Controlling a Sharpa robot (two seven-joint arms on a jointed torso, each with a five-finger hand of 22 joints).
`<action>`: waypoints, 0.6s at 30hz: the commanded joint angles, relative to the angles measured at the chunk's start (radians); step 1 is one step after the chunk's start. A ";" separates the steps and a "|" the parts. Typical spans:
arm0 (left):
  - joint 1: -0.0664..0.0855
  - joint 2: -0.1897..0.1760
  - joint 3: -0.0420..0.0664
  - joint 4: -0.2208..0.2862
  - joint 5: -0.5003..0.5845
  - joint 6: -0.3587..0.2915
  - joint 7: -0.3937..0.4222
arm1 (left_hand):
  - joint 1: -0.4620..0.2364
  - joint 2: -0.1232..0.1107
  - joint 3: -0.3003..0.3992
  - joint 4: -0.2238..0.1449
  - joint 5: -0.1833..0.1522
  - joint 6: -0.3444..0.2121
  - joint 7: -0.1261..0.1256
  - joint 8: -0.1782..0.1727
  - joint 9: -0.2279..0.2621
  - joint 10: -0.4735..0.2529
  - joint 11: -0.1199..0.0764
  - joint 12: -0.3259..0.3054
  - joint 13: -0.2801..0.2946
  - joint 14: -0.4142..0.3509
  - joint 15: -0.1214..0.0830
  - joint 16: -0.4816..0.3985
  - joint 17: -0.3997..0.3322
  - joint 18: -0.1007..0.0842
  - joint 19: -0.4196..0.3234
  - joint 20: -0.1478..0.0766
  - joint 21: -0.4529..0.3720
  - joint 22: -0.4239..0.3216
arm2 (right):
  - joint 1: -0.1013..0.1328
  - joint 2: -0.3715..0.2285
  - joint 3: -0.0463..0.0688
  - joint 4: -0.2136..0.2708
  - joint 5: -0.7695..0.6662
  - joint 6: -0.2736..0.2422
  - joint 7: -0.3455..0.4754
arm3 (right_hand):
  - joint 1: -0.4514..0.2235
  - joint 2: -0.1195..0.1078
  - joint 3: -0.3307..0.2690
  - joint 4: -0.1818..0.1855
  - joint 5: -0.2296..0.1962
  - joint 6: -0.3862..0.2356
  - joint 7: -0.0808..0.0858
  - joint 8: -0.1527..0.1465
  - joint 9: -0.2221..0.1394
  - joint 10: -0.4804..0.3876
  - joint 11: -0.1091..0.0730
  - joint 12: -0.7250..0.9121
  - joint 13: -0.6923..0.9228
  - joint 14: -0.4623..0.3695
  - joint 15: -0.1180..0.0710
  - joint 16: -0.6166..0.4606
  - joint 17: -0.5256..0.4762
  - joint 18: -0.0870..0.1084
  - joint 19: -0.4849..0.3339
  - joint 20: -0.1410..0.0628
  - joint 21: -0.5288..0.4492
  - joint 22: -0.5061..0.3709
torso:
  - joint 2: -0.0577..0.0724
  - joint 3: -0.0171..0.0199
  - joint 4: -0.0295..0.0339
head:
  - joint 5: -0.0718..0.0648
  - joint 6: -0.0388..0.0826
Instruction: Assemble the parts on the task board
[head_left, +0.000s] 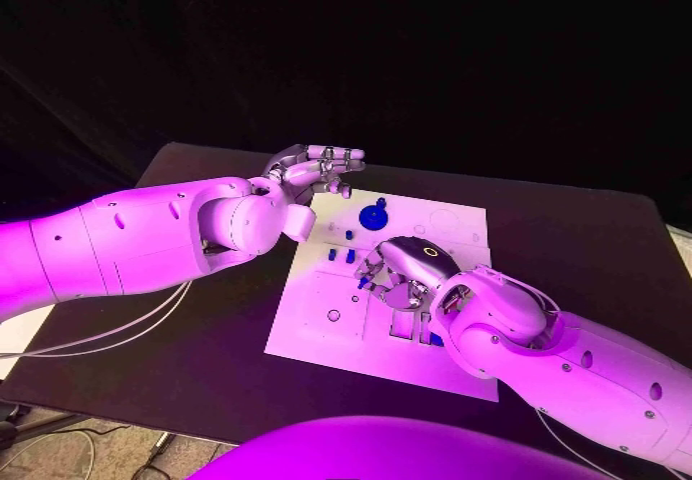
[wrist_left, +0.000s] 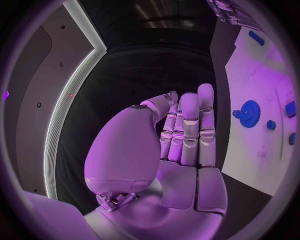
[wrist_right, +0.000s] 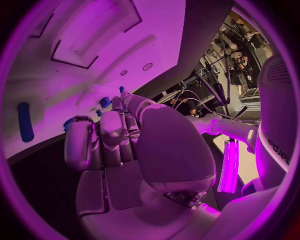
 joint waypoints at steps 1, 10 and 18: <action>0.000 0.003 0.001 0.003 0.004 0.020 0.008 | -0.002 0.007 -0.007 0.000 -0.002 -0.010 0.000 0.002 -0.001 -0.007 -0.002 0.006 0.002 -0.006 -0.002 -0.003 -0.001 0.011 -0.003 0.003 -0.006 -0.001 | -0.003 0.005 -0.001 -0.006 0.002 0.007 0.024 | -0.009 -0.001 0.007 0.000 0.003 0.002 0.007 0.003 0.000 0.011 -0.002 -0.001 0.001 0.027 -0.006 0.007 0.000 -0.016 0.003 0.001 0.003 0.000 | 0.000 0.0006 -0.0002 | 0.003 -0.004; 0.000 0.005 0.001 0.001 0.004 0.022 0.006 | -0.002 0.007 -0.007 0.000 -0.002 -0.010 0.000 0.002 -0.001 -0.007 -0.002 0.006 0.002 -0.006 -0.002 -0.003 -0.001 0.011 -0.003 0.003 -0.006 -0.001 | -0.006 0.015 -0.008 -0.018 0.004 0.026 0.025 | -0.012 -0.001 0.008 -0.001 0.004 0.001 0.008 0.003 0.000 0.011 -0.001 -0.002 0.001 0.027 -0.005 0.007 0.000 -0.016 0.003 0.001 0.003 0.000 | 0.000 0.0015 -0.0017 | 0.009 -0.010; 0.000 0.007 0.001 0.001 0.004 0.024 0.003 | -0.002 0.007 -0.007 0.000 -0.002 -0.010 0.000 0.002 -0.001 -0.007 -0.002 0.006 0.002 -0.006 -0.002 -0.003 -0.001 0.011 -0.003 0.003 -0.006 -0.001 | -0.006 0.024 -0.018 -0.034 0.001 0.044 0.022 | -0.017 -0.002 0.009 -0.001 0.003 0.000 0.008 0.003 0.000 0.010 0.000 -0.004 0.001 0.027 -0.004 0.009 0.001 -0.016 0.003 0.002 0.003 0.000 | 0.000 0.0005 0.0001 | 0.009 -0.014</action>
